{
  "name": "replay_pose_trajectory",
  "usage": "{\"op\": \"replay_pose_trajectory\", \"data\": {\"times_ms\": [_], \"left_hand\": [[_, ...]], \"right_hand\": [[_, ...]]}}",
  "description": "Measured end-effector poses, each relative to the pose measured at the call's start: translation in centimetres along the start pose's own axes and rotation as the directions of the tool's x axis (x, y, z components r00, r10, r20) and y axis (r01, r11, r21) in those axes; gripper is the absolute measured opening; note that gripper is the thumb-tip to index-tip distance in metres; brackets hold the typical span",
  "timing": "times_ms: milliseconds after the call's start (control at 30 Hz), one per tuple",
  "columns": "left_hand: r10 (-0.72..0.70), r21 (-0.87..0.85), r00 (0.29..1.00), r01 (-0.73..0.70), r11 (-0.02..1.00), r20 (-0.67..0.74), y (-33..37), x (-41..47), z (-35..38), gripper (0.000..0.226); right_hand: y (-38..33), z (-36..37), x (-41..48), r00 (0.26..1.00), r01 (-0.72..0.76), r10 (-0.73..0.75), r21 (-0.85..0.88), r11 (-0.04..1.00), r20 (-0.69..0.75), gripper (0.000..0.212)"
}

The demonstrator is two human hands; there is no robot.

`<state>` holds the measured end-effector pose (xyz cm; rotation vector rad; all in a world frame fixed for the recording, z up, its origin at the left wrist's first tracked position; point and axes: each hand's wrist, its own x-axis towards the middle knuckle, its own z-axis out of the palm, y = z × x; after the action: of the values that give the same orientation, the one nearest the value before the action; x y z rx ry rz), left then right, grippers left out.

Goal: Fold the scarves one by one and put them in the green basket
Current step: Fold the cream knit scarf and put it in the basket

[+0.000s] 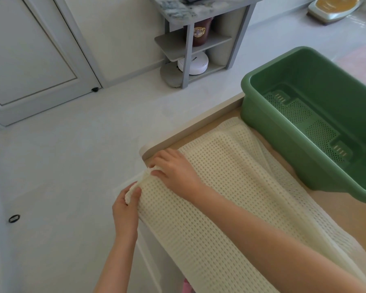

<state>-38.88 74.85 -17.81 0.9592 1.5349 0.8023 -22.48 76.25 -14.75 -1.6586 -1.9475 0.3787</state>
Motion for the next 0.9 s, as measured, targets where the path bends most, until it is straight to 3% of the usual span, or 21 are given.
{"op": "replay_pose_trajectory", "data": {"times_ms": [100,200,267,300,400,533,667,800,900], "left_hand": [[0.041,0.080,0.998,-0.037,0.996,-0.055,0.1,0.4,0.7,0.019],[0.089,0.172,0.994,-0.076,0.982,-0.068,-0.1,0.2,1.2,0.018],[0.113,0.204,0.990,-0.094,0.975,-0.086,0.1,0.0,1.6,0.017],[0.122,0.218,0.989,-0.101,0.971,-0.084,0.1,-0.1,1.8,0.017],[0.222,0.268,0.974,-0.201,0.942,-0.050,0.3,-0.4,2.5,0.018],[0.460,0.427,0.886,-0.438,0.791,0.057,1.6,-1.0,3.8,0.028],[0.423,0.440,0.882,-0.471,0.765,0.208,1.3,-0.6,4.4,0.033],[0.428,0.467,0.885,-0.462,0.754,0.185,1.6,0.4,4.6,0.020],[0.485,0.505,0.868,-0.469,0.725,0.108,2.3,0.7,5.2,0.013]], "right_hand": [[2.1,-4.6,-3.0,0.952,-0.276,0.264,-0.054,0.960,-0.157,0.020],[5.4,-8.8,-6.6,0.771,-0.612,0.589,-0.026,0.790,-0.241,0.035],[7.2,-10.4,-8.2,0.688,-0.704,0.687,0.017,0.710,-0.235,0.042],[7.8,-10.6,-8.5,0.689,-0.704,0.696,0.039,0.709,-0.205,0.042],[9.1,-9.6,-7.5,0.801,-0.595,0.590,-0.031,0.803,-0.098,0.038],[9.7,-8.4,-4.8,0.860,-0.507,0.509,-0.141,0.850,-0.024,0.046],[10.5,-7.9,-3.4,0.921,-0.365,0.380,-0.153,0.918,0.082,0.044],[11.5,-8.2,-2.4,0.924,-0.327,0.347,-0.139,0.935,0.157,0.042],[11.7,-8.7,-1.8,0.932,-0.308,0.329,-0.147,0.940,0.151,0.023]]}}
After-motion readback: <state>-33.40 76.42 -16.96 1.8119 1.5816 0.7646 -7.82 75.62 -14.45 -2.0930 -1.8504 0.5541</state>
